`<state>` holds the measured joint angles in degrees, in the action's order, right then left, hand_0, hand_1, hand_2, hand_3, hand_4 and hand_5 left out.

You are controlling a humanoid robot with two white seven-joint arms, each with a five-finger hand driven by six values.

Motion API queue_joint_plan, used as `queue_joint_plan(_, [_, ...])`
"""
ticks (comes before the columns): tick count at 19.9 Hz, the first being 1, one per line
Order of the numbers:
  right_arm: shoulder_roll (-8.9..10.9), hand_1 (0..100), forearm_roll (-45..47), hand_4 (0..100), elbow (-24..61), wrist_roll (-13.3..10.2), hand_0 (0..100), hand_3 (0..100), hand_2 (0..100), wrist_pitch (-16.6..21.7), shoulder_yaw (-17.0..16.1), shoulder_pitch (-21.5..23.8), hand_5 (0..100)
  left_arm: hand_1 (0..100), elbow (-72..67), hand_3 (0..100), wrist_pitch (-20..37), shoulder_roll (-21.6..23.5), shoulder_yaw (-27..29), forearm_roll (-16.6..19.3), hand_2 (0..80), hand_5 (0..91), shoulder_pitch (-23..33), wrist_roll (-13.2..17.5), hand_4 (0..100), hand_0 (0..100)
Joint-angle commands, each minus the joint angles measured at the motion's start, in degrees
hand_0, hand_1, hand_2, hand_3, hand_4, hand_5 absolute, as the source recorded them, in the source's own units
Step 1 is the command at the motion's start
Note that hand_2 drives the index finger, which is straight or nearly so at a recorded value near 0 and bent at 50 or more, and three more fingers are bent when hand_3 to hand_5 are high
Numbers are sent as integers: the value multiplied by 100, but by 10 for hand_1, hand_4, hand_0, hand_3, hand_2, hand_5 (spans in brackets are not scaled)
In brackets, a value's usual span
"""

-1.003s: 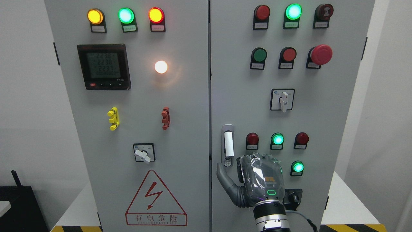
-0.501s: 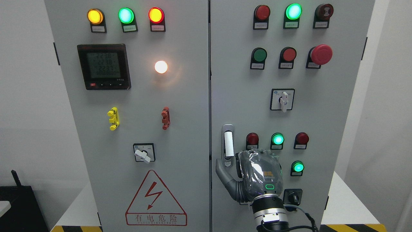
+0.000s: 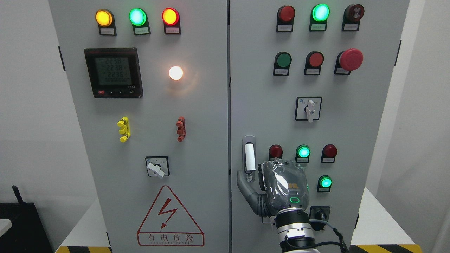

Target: Release door handle

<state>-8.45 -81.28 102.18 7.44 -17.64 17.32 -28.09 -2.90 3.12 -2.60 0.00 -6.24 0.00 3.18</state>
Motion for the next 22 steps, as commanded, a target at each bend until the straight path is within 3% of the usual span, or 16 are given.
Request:
queue_joint_plan(1, [-8,112,15,892,-40,-6,465,1000,1000,-3,-53,5,978,389,0,0,-5,-3,97,0,0,0,-149,-2,0,120])
queue_joint_plan(22, [1,133,33,889,100,-24,488,1000,1000,-20,-176,58,978,389,0,0,-5,-3,97,0,0,0,-149,-2,0,120])
